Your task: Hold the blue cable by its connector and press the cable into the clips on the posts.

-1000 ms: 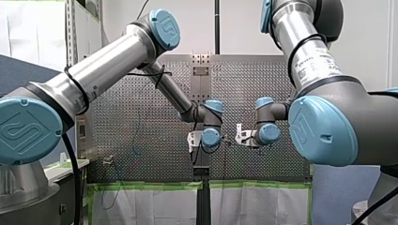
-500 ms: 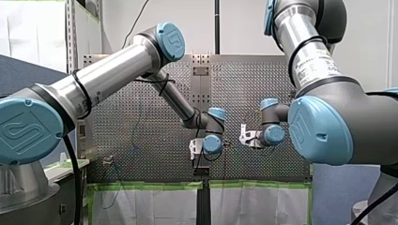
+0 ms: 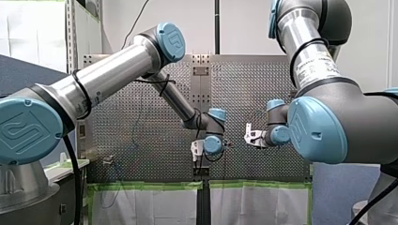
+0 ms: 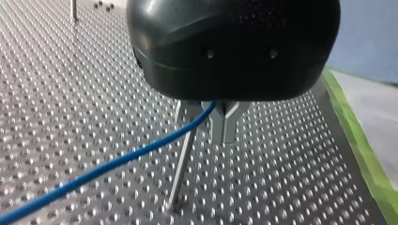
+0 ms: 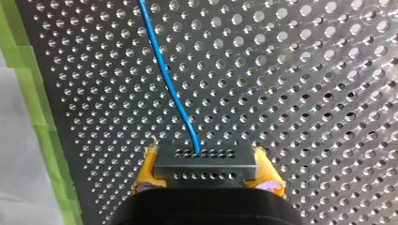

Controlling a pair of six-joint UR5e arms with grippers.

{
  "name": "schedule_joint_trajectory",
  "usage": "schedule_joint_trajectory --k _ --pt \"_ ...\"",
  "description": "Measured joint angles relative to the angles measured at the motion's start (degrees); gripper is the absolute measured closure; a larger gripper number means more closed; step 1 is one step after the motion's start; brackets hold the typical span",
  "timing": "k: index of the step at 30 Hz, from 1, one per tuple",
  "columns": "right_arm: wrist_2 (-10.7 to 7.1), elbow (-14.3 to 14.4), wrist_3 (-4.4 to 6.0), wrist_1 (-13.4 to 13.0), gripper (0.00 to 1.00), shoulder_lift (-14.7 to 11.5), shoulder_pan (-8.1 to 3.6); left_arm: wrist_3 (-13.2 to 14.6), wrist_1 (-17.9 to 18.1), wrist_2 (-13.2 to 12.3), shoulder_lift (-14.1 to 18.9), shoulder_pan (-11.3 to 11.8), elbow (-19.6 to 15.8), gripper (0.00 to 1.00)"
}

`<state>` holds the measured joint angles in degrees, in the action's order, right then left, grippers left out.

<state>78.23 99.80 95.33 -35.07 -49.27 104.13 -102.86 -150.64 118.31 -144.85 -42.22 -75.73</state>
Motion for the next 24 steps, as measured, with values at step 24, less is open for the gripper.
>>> schedule_joint_trajectory --k 24 --pt "-1.6 -1.6 -0.04 0.4 1.0 0.2 -0.37 -1.6 -0.5 -2.7 -2.6 -0.1 4.0 0.98"
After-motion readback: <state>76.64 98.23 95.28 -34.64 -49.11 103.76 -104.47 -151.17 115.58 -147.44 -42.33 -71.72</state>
